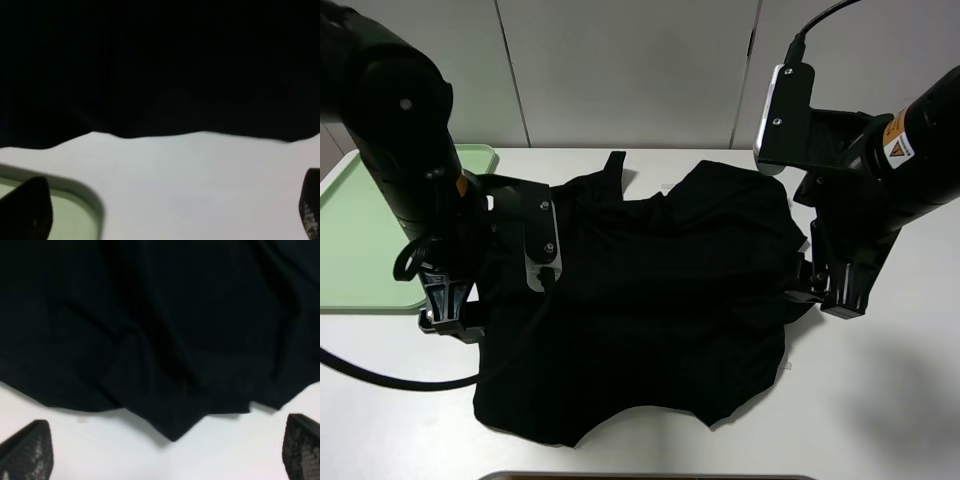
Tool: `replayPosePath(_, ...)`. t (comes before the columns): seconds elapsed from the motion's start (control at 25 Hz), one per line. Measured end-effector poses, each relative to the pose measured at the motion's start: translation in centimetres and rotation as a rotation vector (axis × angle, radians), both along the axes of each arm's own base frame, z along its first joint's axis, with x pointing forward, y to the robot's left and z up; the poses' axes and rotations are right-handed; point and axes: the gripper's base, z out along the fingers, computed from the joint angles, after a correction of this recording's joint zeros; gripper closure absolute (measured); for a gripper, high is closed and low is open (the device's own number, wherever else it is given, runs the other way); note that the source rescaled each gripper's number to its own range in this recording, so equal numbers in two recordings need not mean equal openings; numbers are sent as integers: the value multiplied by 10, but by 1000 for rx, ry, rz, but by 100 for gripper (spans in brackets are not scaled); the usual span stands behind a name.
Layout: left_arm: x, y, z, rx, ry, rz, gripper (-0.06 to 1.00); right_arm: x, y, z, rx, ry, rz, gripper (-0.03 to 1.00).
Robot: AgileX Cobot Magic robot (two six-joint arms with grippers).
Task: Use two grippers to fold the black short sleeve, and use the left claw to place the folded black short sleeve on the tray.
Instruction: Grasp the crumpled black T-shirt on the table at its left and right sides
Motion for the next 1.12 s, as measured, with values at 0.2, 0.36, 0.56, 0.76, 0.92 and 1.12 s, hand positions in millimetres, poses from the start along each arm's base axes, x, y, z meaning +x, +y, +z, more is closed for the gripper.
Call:
replayPosePath(0.2, 17, 5, -5, 9, -91, -39, -3, 6, 3, -4, -43, -35, 87, -3)
replayPosePath(0.36, 26, 13, -5, -10, -126, -47, 2, 14, 9, -21, -73, 7, 98, -3)
replayPosePath(0.56, 36, 18, -4, -61, -170, -61, 12, 22, 16, -41, -99, 50, 104, -3)
replayPosePath(0.76, 40, 14, -6, -125, -181, -75, 15, 29, 23, -56, -95, 67, 110, -3)
replayPosePath(0.92, 43, 11, -23, -116, -131, -86, 15, 32, 26, -61, -86, 68, 113, -3)
replayPosePath(1.12, 58, 2, -38, -101, -102, -105, 15, 34, 28, -63, -81, 61, 122, -3)
